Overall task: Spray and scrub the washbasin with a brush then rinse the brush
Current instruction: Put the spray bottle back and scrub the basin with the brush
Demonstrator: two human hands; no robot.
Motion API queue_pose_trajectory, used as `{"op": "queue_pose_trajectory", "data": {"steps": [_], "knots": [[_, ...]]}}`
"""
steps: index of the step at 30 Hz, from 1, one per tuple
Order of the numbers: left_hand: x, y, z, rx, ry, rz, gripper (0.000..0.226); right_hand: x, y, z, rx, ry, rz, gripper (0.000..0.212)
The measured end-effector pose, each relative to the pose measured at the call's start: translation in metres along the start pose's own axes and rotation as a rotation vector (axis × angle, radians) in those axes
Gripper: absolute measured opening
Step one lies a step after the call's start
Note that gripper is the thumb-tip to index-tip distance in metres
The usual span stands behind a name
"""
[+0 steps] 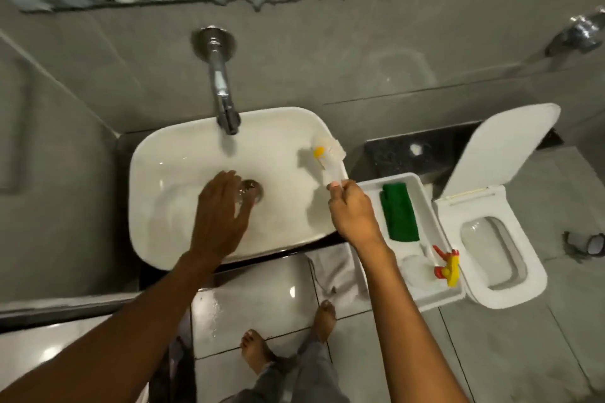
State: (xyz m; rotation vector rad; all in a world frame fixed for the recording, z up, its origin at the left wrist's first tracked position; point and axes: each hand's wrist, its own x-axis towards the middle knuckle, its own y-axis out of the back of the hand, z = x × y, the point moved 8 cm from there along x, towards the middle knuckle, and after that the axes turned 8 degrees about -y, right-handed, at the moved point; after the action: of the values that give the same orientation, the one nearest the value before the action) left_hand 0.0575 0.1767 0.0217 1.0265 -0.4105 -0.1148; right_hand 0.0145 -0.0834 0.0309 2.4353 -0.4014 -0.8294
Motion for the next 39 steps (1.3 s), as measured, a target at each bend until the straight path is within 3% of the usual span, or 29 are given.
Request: {"op": "queue_pose_trajectory", "data": {"steps": [4, 7, 12, 16, 19, 24, 28, 33, 36, 39], "knots": [[-0.023, 0.033, -0.088, 0.171, 0.146, -0.075, 0.068, 0.008, -0.059, -0.031, -0.228, -0.039, -0.14, 0.05], [-0.033, 0.039, -0.117, 0.149, 0.2, -0.11, 0.074, 0.03, -0.09, -0.037, -0.416, -0.076, -0.169, 0.043], [-0.031, 0.053, -0.117, 0.137, 0.181, 0.109, 0.053, 0.067, -0.098, -0.033, -0.611, -0.171, -0.073, 0.038], [-0.034, 0.058, -0.127, 0.06, 0.251, 0.195, 0.045, 0.051, -0.158, -0.041, -0.733, -0.084, -0.297, 0.045], [-0.034, 0.055, -0.128, 0.049, 0.27, 0.177, 0.044, 0.03, -0.181, -0.032, -0.758, -0.065, -0.385, 0.048], [-0.034, 0.053, -0.135, 0.057, 0.32, 0.177, 0.04, 0.059, -0.138, -0.029, -0.683, -0.208, -0.146, 0.045], [-0.034, 0.051, -0.139, 0.063, 0.335, 0.171, 0.038, 0.0, -0.213, -0.04, -0.641, -0.116, -0.367, 0.048], [-0.034, 0.052, -0.137, 0.09, 0.336, 0.174, 0.039, 0.025, -0.154, -0.028, -0.461, -0.366, -0.089, 0.052], [-0.034, 0.051, -0.138, 0.081, 0.338, 0.165, 0.041, 0.008, -0.172, -0.042, -0.556, -0.299, -0.167, 0.053], [-0.034, 0.05, -0.137, 0.082, 0.337, 0.155, 0.043, -0.018, -0.215, -0.056, -0.688, -0.153, -0.349, 0.051]]}}
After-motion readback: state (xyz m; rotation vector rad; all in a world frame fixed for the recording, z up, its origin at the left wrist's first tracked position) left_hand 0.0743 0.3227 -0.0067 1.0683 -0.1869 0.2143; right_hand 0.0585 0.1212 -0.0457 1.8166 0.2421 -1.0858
